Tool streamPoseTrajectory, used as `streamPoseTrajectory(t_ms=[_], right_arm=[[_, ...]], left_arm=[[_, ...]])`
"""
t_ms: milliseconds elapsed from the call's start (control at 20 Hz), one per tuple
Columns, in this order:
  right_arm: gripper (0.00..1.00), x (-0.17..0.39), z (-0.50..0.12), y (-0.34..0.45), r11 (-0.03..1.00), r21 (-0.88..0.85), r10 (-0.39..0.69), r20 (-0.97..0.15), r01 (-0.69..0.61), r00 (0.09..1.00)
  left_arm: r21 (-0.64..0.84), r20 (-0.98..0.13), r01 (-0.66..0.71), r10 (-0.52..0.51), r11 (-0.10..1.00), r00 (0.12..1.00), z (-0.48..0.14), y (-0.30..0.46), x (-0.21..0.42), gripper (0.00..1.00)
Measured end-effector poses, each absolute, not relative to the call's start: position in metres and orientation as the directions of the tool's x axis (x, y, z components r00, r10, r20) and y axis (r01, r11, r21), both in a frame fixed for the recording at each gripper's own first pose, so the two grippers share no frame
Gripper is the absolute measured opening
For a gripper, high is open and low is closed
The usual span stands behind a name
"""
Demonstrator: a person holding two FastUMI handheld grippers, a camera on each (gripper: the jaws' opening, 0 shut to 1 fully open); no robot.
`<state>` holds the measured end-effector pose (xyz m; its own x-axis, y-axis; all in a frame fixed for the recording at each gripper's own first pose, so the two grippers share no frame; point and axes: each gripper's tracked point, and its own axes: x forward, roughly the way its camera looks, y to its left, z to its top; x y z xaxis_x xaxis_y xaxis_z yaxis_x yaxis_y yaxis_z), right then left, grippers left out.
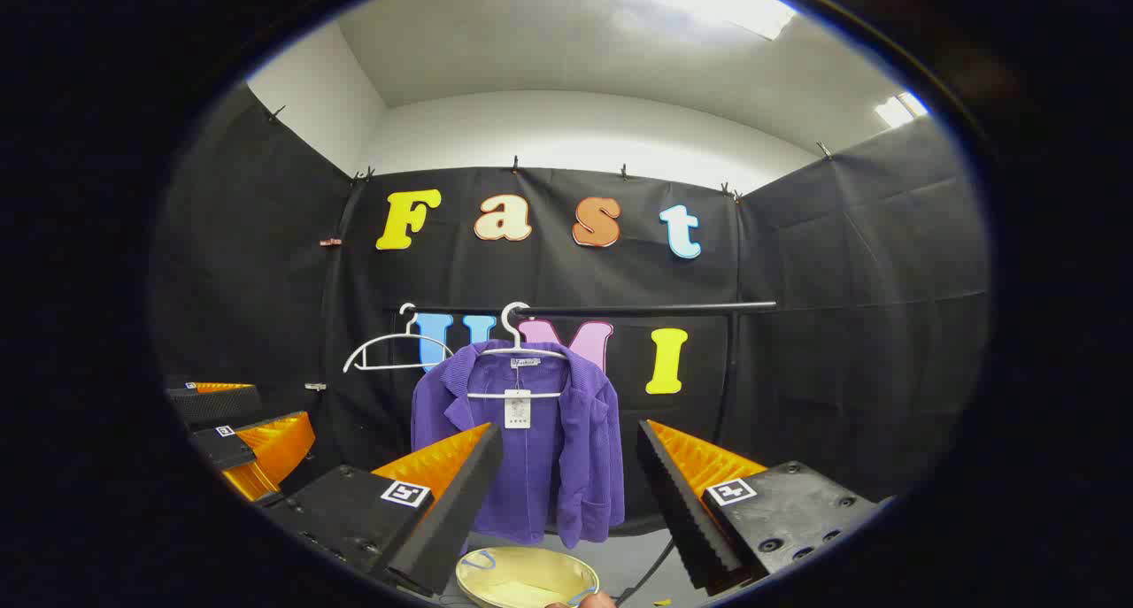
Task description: Grasp the clothes on the hanger with both hands and then place them into the laundry hamper below.
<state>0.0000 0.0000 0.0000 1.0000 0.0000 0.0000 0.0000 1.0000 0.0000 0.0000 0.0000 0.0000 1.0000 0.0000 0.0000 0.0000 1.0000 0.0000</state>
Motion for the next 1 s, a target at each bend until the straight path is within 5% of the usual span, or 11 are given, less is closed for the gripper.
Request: streamPoseTrajectory(t_ms=[1000], right_arm=[[0.97, 0.0033, -0.0019, -0.0046, 1.000, -0.011, -0.011, -0.001, 0.011, 1.000]], left_arm=[[-0.002, 0.000, -0.011, 0.011, 1.000, 1.000, 0.0035, -0.0047, 0.0044, 0.94]])
